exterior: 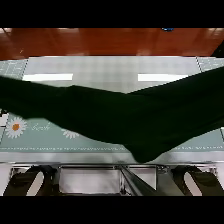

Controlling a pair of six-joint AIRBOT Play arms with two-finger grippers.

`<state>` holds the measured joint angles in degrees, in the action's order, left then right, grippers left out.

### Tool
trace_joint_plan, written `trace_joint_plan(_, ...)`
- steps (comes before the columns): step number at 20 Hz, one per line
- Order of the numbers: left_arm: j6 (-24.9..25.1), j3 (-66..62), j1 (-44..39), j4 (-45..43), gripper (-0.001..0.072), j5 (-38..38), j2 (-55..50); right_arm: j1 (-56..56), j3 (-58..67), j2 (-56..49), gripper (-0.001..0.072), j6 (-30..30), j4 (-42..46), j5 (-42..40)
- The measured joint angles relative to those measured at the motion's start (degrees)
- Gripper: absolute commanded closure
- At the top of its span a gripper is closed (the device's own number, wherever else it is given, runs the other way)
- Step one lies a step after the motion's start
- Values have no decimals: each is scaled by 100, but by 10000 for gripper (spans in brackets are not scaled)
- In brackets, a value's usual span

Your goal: Fold the shirts.

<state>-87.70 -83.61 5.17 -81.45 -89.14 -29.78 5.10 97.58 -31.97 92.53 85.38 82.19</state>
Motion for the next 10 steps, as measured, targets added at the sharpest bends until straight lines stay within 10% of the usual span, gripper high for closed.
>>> trace_joint_plan(4, -444, 1563, -192, -809, 688, 17, 710, 0, -1165, 304, 691, 175, 306, 214)
trace_joint_plan(10, -914, 3093, -247, -704, 688, 1996, -509, 0, -2966, -501, 691, 221, 389, -376)
